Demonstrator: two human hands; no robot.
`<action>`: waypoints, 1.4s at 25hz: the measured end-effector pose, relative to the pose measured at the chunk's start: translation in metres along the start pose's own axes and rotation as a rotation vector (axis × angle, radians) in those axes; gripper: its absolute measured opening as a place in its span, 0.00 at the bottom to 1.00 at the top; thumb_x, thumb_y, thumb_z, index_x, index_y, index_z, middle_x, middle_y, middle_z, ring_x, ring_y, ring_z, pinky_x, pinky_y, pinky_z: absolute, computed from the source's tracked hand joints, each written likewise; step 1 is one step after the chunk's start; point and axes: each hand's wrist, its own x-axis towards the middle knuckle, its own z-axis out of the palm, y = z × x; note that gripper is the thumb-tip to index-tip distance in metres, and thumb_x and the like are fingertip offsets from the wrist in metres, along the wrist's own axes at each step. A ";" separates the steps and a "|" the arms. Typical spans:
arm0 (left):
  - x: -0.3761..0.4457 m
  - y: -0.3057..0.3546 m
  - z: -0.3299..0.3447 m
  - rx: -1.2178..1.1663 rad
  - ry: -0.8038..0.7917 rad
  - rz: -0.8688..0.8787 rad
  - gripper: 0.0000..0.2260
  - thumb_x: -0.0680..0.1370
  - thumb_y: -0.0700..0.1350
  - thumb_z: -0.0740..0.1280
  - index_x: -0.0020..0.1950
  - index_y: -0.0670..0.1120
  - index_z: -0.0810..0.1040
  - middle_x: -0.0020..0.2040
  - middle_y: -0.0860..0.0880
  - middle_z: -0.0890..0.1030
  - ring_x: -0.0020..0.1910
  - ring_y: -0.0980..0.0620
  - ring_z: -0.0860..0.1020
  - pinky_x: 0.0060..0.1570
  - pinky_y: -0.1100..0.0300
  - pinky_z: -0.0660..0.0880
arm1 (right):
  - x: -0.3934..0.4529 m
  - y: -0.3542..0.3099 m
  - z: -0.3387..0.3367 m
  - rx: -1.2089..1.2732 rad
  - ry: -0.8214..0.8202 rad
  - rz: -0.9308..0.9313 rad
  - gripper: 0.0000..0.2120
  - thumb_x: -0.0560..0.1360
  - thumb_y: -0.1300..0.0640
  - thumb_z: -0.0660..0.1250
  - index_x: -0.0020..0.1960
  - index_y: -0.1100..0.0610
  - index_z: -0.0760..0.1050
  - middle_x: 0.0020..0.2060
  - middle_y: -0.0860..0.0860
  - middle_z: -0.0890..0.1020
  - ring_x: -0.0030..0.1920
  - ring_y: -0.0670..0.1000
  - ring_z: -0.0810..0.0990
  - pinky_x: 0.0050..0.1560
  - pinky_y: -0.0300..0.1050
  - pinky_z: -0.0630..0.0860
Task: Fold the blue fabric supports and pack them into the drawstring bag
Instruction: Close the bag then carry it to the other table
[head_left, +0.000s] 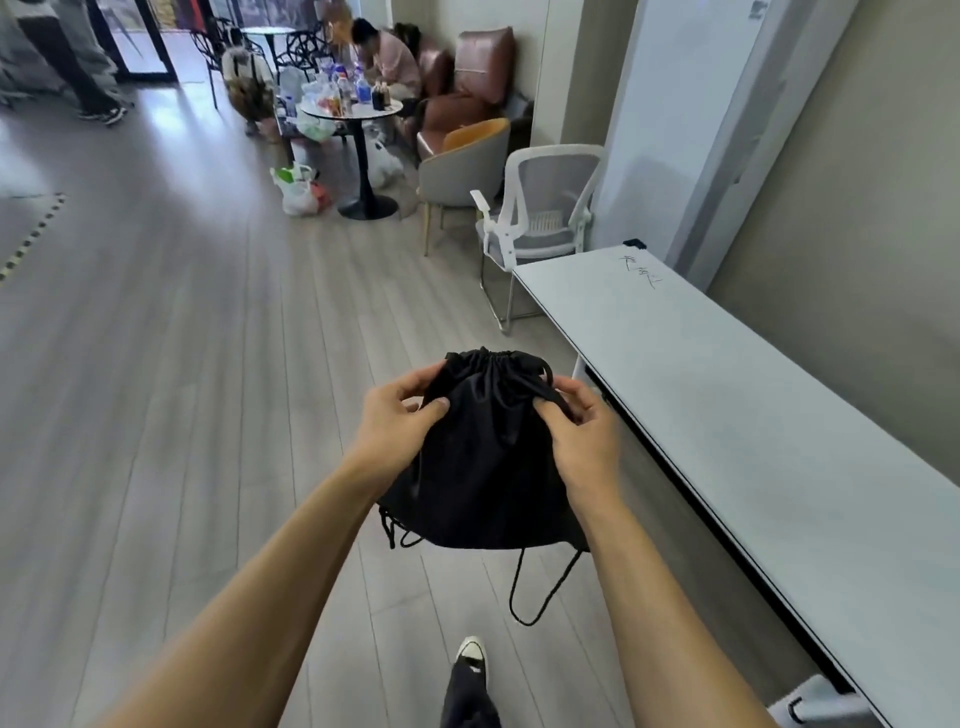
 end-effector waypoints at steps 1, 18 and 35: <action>0.032 -0.001 0.006 -0.026 0.035 -0.006 0.17 0.79 0.33 0.67 0.59 0.53 0.82 0.47 0.61 0.86 0.48 0.63 0.84 0.50 0.70 0.78 | 0.030 0.004 0.008 0.014 0.012 0.013 0.09 0.76 0.65 0.72 0.52 0.53 0.83 0.44 0.47 0.88 0.47 0.45 0.86 0.47 0.34 0.78; 0.536 0.001 0.150 -0.033 -0.342 0.115 0.15 0.81 0.35 0.63 0.54 0.51 0.85 0.50 0.55 0.87 0.52 0.57 0.84 0.59 0.60 0.78 | 0.432 -0.008 0.025 -0.068 0.333 -0.076 0.12 0.73 0.69 0.73 0.50 0.54 0.83 0.45 0.49 0.87 0.48 0.48 0.85 0.56 0.43 0.79; 0.713 -0.052 0.407 0.108 -0.883 0.082 0.16 0.81 0.36 0.62 0.56 0.54 0.84 0.53 0.57 0.85 0.55 0.57 0.82 0.65 0.54 0.75 | 0.602 0.061 -0.103 0.018 0.949 0.122 0.11 0.74 0.66 0.72 0.54 0.54 0.83 0.48 0.49 0.88 0.51 0.49 0.86 0.60 0.45 0.80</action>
